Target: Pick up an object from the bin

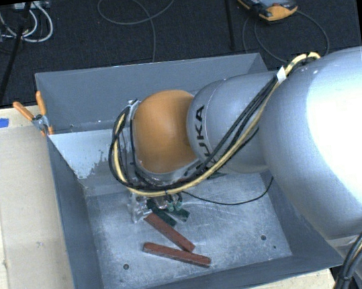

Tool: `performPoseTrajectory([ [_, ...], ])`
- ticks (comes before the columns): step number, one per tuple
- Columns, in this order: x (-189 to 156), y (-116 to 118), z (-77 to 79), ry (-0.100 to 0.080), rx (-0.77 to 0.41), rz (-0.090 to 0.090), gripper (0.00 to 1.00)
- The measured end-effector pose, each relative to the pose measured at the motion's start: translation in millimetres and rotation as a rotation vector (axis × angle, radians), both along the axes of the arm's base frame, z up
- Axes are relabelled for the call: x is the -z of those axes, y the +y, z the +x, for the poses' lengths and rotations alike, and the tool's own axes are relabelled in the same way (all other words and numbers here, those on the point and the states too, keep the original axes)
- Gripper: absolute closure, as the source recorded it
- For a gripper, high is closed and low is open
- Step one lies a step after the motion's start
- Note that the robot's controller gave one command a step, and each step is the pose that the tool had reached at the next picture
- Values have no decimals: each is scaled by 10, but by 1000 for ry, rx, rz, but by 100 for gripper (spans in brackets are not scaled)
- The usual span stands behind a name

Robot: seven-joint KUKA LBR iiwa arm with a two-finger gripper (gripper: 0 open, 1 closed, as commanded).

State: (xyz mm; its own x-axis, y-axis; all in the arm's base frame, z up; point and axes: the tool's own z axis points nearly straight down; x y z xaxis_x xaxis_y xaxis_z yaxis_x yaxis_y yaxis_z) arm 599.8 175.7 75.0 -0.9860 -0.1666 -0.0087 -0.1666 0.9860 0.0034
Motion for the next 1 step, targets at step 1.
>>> performPoseTrajectory([
  [1, 19, -12, -7, 1, 2, -1, 0],
])
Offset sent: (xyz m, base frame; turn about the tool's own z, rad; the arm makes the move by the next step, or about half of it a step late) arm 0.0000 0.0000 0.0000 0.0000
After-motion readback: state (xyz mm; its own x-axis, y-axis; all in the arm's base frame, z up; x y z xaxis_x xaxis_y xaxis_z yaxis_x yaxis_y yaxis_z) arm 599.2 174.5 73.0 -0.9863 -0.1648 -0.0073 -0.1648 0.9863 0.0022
